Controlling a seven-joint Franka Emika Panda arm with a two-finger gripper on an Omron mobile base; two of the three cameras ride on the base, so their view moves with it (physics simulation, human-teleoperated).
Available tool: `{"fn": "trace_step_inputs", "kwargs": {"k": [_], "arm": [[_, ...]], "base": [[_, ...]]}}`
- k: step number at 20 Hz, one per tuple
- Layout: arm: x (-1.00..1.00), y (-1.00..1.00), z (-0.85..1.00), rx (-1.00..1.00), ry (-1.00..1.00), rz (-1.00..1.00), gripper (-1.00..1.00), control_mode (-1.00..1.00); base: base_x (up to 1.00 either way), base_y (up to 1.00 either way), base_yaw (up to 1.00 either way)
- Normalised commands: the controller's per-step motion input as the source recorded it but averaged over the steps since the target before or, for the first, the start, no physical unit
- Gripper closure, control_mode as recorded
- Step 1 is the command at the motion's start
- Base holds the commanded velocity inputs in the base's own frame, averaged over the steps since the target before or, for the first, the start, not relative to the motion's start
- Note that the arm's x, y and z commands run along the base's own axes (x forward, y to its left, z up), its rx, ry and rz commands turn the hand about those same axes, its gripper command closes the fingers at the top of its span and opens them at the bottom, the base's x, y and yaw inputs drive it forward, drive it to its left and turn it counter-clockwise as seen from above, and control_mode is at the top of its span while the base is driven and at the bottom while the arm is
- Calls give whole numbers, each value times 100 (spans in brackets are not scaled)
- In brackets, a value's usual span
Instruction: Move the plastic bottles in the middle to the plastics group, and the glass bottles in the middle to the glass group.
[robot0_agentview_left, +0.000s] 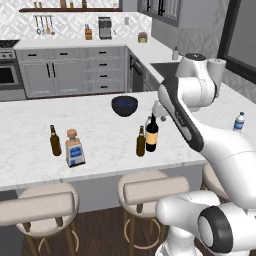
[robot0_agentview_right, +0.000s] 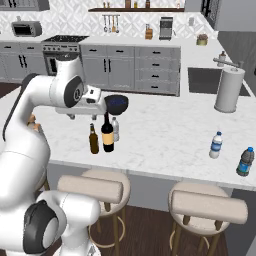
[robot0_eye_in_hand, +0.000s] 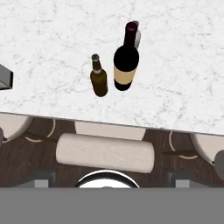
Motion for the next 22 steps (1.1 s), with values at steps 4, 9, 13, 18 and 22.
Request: {"fn": "trace_step_inputs", "kwargs": {"k": [4,9,13,18,22], "arm": [[6,48,-27,4,-8,-26,-100,-100],[22,43,-31,12,-10,-38,-100,-100],[47,32,-30,2,-11,-48,-100,-100],[49,3,-22,0,-9,-27,-100,-100],[34,-12,-11,3,0,-6,-100,-100]], "base": [[0,0,0],[0,0,0],[0,0,0],[0,0,0],[0,0,0]]}}
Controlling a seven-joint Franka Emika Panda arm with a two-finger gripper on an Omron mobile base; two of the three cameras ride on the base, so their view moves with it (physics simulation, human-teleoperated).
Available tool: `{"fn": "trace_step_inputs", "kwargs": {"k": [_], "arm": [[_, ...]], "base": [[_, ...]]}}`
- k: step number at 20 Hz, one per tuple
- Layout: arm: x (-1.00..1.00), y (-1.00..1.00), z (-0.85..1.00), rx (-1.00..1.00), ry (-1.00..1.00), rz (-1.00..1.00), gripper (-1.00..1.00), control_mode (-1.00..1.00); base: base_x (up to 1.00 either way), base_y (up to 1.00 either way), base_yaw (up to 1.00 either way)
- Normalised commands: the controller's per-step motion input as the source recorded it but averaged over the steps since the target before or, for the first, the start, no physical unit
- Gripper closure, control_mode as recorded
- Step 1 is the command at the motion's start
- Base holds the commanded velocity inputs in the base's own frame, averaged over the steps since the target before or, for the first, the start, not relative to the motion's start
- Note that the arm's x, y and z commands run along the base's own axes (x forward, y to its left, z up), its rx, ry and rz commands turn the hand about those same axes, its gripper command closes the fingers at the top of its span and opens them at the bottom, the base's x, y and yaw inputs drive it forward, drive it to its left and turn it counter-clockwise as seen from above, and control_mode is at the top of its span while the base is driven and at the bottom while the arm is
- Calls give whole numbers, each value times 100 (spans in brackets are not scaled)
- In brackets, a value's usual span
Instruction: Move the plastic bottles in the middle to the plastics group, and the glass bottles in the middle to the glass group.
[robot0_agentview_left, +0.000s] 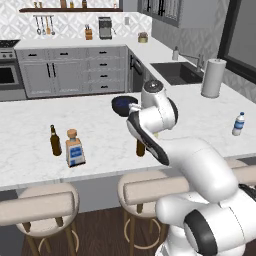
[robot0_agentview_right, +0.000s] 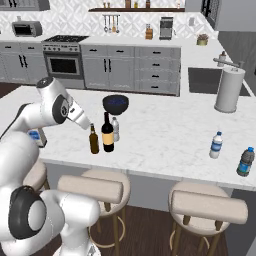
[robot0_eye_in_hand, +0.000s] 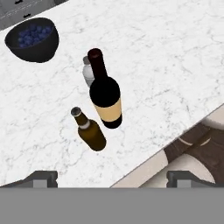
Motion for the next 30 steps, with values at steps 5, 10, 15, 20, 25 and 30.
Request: {"fn": "trace_step_inputs", "kwargs": {"k": [5,10,15,20,25,30], "arm": [[26,-7,-14,13,1,0,-100,-100],[19,0,-24,14,7,0,-100,-100],[22,2,-28,2,4,0,-100,-100],[34,0,-14,0,0,0,-100,-100],[28,0,-14,0,6,0,-100,-100],[17,5,-26,-4,6,0,-100,-100]], "base": [[0,0,0],[0,0,0],[0,0,0],[0,0,0],[0,0,0],[0,0,0]]}}
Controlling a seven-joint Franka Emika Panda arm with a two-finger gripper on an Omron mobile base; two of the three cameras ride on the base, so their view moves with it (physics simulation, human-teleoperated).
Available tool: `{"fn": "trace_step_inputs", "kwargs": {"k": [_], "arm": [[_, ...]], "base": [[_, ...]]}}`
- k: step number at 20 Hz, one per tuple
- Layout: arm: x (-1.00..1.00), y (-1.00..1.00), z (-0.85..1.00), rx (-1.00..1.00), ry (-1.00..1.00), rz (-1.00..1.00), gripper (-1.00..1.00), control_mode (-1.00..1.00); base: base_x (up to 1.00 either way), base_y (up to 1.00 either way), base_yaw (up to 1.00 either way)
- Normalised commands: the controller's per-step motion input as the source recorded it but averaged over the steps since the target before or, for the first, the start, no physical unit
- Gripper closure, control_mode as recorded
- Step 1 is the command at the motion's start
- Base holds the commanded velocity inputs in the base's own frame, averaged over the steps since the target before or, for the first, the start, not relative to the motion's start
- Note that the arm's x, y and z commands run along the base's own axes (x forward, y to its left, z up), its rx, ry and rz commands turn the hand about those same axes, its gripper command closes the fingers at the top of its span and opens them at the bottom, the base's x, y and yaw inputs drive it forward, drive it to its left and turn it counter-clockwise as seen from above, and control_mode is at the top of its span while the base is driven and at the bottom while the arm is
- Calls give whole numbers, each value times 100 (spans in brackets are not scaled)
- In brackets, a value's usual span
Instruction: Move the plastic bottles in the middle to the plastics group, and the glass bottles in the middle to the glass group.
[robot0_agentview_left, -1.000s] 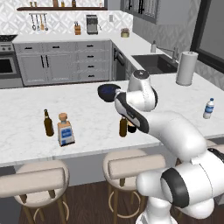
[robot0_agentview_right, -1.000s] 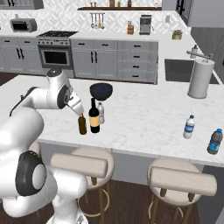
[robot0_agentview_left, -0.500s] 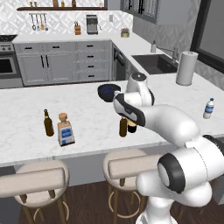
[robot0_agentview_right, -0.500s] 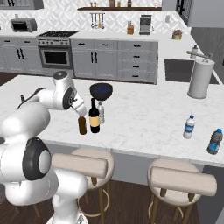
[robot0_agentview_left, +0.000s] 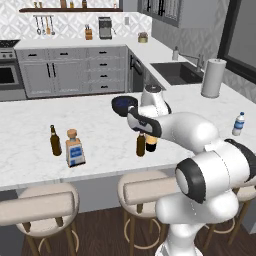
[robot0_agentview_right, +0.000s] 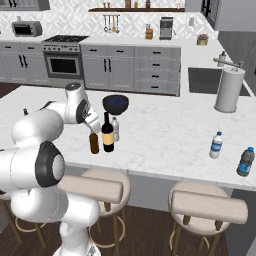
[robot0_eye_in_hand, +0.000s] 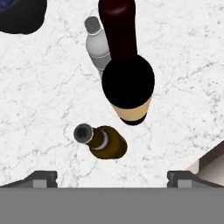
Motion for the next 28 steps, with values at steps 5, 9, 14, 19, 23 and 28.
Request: {"fn": "trace_step_inputs", "kwargs": {"k": [5,9,14,19,23,28], "arm": [[19,5,-19,-5,1,0,-100,-100],[12,0,-16,-7,0,0,-100,-100],[13,-1,-19,-10,0,0,-100,-100],[7,0,-13,-5,0,0,-100,-100],[16,0,-12,0,0,0,-100,-100],[17,0,-13,-2,0,0,-100,-100]], "base": [[0,0,0],[0,0,0],[0,0,0],[0,0,0],[0,0,0],[0,0,0]]}}
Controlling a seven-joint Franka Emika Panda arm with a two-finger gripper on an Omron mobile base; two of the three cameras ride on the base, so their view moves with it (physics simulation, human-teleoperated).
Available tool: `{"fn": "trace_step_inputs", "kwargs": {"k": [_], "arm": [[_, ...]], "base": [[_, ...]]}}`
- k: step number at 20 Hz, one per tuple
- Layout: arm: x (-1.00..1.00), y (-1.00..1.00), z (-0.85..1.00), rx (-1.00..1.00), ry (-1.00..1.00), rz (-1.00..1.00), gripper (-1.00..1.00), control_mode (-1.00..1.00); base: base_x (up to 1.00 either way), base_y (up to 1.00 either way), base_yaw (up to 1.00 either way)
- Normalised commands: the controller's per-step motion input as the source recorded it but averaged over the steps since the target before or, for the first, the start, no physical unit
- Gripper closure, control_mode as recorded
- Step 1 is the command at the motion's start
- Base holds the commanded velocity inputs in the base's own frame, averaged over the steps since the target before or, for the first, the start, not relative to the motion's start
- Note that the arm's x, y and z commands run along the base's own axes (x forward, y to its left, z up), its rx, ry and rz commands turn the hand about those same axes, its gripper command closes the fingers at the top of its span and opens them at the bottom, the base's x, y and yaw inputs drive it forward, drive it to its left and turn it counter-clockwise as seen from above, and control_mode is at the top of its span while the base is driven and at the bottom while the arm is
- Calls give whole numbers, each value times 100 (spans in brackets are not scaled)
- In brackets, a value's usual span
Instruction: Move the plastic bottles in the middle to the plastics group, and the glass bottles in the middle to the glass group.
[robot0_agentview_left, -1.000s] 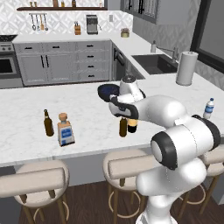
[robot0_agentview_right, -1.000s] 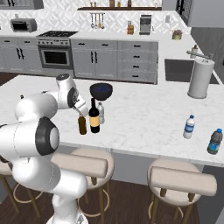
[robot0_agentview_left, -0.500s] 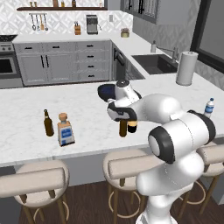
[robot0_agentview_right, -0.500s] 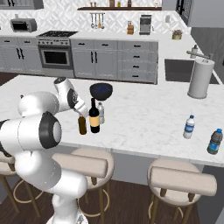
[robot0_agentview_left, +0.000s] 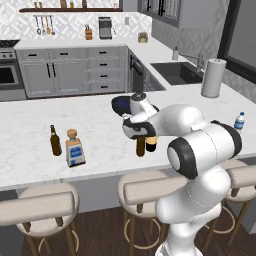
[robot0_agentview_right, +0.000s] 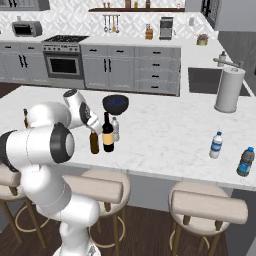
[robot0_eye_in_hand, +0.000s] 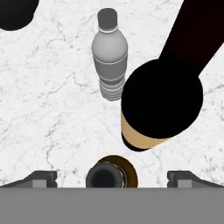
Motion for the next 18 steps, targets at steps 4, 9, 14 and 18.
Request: {"fn": "trace_step_inputs", "kwargs": {"k": [4,9,14,18], "arm": [[11,0,-13,-6,0,0,-100,-100],[3,-1,-13,-6,0,0,100,-100],[-8,-6,-18,-4,0,0,100,-100],[-27,-9,-21,-1,0,0,100,-100]], "base": [[0,0,0],[0,0,0],[0,0,0],[0,0,0]]}}
